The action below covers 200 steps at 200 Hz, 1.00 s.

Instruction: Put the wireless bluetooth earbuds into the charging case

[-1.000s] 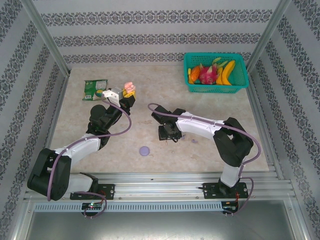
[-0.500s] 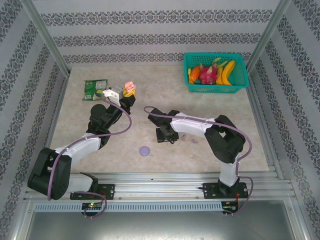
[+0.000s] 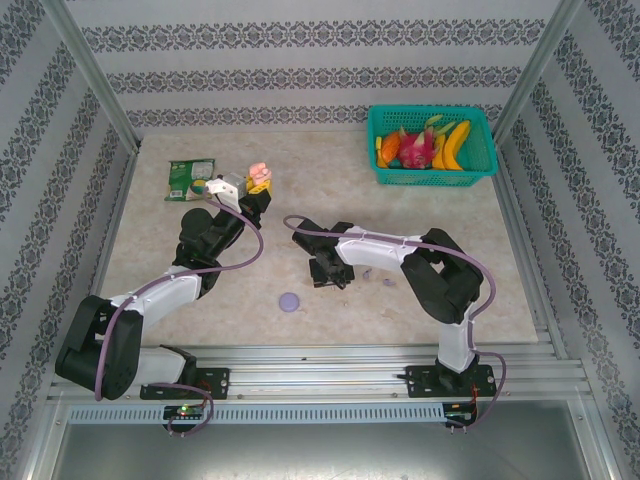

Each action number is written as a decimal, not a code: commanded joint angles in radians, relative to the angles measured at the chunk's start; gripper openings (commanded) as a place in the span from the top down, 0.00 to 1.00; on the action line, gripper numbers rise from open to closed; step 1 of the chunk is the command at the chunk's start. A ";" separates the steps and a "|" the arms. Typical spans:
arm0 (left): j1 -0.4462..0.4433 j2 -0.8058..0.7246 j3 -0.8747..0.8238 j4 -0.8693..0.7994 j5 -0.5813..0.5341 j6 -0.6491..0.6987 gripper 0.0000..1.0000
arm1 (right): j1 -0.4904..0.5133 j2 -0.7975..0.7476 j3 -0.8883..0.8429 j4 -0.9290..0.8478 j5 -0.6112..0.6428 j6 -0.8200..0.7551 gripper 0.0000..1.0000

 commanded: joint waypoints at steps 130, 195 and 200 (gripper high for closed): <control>0.010 0.011 0.026 0.049 0.017 -0.024 1.00 | 0.022 0.011 0.006 -0.010 0.016 0.012 0.65; 0.010 0.014 0.026 0.049 0.017 -0.026 1.00 | 0.026 -0.006 -0.026 -0.006 0.023 0.026 0.65; 0.010 0.016 0.027 0.049 0.018 -0.027 1.00 | 0.026 -0.006 -0.028 -0.004 0.021 0.027 0.65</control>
